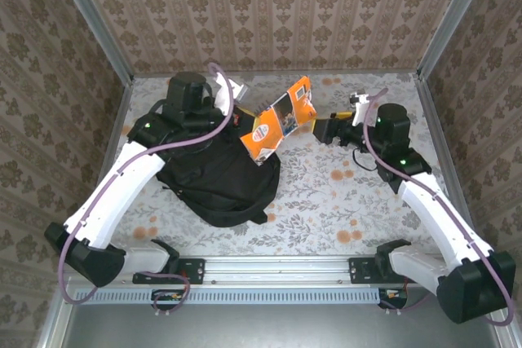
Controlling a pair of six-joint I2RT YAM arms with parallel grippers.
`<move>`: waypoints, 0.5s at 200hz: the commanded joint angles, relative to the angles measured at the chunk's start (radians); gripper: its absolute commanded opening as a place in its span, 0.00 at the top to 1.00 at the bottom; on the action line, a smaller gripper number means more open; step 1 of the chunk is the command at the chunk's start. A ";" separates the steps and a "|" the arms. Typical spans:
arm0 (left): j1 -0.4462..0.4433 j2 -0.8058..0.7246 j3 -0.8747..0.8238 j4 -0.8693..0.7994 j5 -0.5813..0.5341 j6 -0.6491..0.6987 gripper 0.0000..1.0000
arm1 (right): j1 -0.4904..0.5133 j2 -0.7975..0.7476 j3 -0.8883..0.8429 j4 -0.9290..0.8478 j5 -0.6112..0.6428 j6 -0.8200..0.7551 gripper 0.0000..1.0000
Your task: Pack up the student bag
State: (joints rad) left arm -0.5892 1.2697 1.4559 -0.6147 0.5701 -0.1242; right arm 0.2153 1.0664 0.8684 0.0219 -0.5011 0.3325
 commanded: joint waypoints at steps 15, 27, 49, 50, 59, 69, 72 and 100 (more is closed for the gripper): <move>0.049 -0.041 -0.012 0.102 0.281 -0.067 1.00 | 0.005 0.090 0.044 0.147 -0.097 -0.154 0.07; 0.053 -0.044 -0.016 0.108 0.305 -0.074 1.00 | 0.006 0.114 0.074 0.140 -0.135 -0.183 0.06; 0.058 -0.044 -0.014 0.103 0.334 -0.071 1.00 | 0.005 0.142 0.116 0.139 -0.197 -0.242 0.03; 0.058 -0.044 -0.014 0.102 0.335 -0.071 1.00 | 0.005 0.142 0.118 0.140 -0.201 -0.245 0.03; 0.059 -0.045 -0.014 0.098 0.343 -0.070 1.00 | 0.004 0.152 0.131 0.136 -0.235 -0.271 0.03; 0.060 -0.047 -0.013 0.094 0.356 -0.068 1.00 | 0.002 0.167 0.155 0.107 -0.283 -0.298 0.03; 0.060 -0.047 -0.012 0.093 0.360 -0.066 1.00 | 0.001 0.171 0.164 0.099 -0.297 -0.305 0.03; 0.061 -0.049 -0.008 0.076 0.387 -0.059 1.00 | 0.001 0.212 0.225 0.050 -0.360 -0.341 0.01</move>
State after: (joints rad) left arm -0.5293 1.2495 1.4364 -0.5758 0.8627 -0.1860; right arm 0.2138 1.2453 1.0229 0.1028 -0.7452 0.0696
